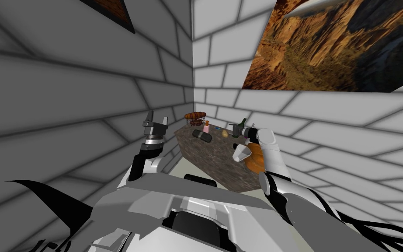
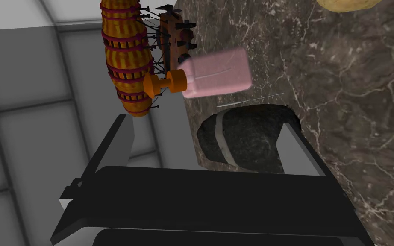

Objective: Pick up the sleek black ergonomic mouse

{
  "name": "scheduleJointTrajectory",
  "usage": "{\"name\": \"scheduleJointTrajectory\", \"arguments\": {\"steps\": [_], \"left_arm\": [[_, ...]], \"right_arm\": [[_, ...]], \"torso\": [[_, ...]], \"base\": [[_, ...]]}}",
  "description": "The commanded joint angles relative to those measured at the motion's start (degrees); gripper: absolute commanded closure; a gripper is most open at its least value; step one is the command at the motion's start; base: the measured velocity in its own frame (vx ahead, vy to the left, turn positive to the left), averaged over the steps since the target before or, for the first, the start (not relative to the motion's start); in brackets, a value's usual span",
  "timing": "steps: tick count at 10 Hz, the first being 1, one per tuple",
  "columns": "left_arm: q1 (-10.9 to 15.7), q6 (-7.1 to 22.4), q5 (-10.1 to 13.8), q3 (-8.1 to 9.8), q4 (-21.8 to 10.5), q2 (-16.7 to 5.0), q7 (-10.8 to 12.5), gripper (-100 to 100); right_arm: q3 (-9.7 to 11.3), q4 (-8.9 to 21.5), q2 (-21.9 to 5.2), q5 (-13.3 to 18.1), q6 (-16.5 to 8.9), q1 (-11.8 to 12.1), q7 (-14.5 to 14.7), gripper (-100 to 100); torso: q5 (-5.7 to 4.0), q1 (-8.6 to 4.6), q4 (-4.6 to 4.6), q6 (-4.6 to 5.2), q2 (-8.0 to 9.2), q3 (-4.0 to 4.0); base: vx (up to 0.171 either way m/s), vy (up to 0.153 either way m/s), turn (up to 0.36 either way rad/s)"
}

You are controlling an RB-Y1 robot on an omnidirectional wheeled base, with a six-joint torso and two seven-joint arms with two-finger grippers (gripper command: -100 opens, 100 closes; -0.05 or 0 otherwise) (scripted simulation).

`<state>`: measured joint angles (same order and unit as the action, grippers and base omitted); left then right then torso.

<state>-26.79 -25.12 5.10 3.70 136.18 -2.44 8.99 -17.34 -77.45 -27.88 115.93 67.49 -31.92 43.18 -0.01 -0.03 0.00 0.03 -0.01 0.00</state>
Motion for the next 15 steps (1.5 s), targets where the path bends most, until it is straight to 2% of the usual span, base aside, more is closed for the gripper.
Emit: {"name": "scheduleJointTrajectory", "arguments": {"steps": [1, 2, 3, 4, 5, 7, 8, 9, 10, 13, 15], "left_arm": [[0.00, 0.00, 0.00, 0.00, 0.00, 0.00, 0.00, 0], [0.00, 0.00, 0.00, 0.00, 0.00, 0.00, 0.00, 0], [0.00, 0.00, 0.00, 0.00, 0.00, 0.00, 0.00, 0], [0.00, 0.00, 0.00, 0.00, 0.00, 0.00, 0.00, 0], [0.00, 0.00, 0.00, 0.00, 0.00, 0.00, 0.00, 0], [0.00, 0.00, 0.00, 0.00, 0.00, 0.00, 0.00, 0], [0.00, 0.00, 0.00, 0.00, 0.00, 0.00, 0.00, 0], [0.00, 0.00, 0.00, 0.00, 0.00, 0.00, 0.00, 0], [0.00, 0.00, 0.00, 0.00, 0.00, 0.00, 0.00, 0], [0.00, 0.00, 0.00, 0.00, 0.00, 0.00, 0.00, 0], [0.00, 0.00, 0.00, 0.00, 0.00, 0.00, 0.00, 0]], "right_arm": [[0.27, 2.47, -0.86, 2.86, 1.01, -1.26, 1.16, -100], [0.27, 2.47, -0.86, 3.96, 1.01, -1.26, 1.16, -100], [0.99, 5.18, -2.35, 6.03, 2.61, -3.18, 2.81, -100], [0.99, 5.44, -2.35, 7.80, 2.61, -3.18, 2.81, -100], [1.78, 7.88, -3.79, 9.45, 4.13, -4.91, 4.40, -100], [1.78, 8.36, -3.79, 11.55, 4.13, -4.91, 4.40, -100], [2.65, 10.79, -5.18, 13.87, 5.55, -6.44, 5.93, -100], [2.65, 11.21, -5.18, 14.94, 5.55, -6.44, 5.93, -100], [3.56, 13.55, -6.49, 16.89, 6.87, -7.78, 7.38, -100], [4.52, 16.66, -7.69, 20.87, 8.10, -8.90, 8.75, -100], [6.46, 20.75, -9.67, 24.83, 10.23, -10.47, 11.19, -100]], "torso": [[0.00, 0.00, 0.00, 0.00, 0.00, 0.00], [-0.01, 0.00, -0.01, 0.02, 0.00, 0.00], [-0.01, 0.01, -0.01, 0.03, 0.00, 0.00], [0.00, 0.03, 0.00, 0.00, -0.01, -0.01], [-0.01, 0.02, -0.01, 0.02, 0.00, 0.00], [-0.01, 0.01, -0.01, 0.03, 0.00, -0.01], [-0.01, 0.02, -0.01, 0.03, 0.00, 0.00], [0.00, 0.03, -0.01, 0.01, 0.00, 0.00], [0.00, 0.03, -0.01, 0.02, -0.01, -0.01], [0.00, 0.02, -0.01, 0.01, -0.02, -0.01], [0.00, 0.03, -0.01, 0.01, -0.02, -0.01]], "base": [[-0.002, -0.013, 0.039], [0.000, 0.000, 0.000], [0.000, -0.003, 0.065], [0.000, -0.008, 0.057], [0.000, -0.009, 0.086], [0.001, -0.005, 0.024], [0.000, -0.003, 0.077], [0.002, -0.006, 0.049], [0.003, -0.005, 0.077], [0.004, -0.006, 0.054], [0.006, -0.006, 0.094]]}}
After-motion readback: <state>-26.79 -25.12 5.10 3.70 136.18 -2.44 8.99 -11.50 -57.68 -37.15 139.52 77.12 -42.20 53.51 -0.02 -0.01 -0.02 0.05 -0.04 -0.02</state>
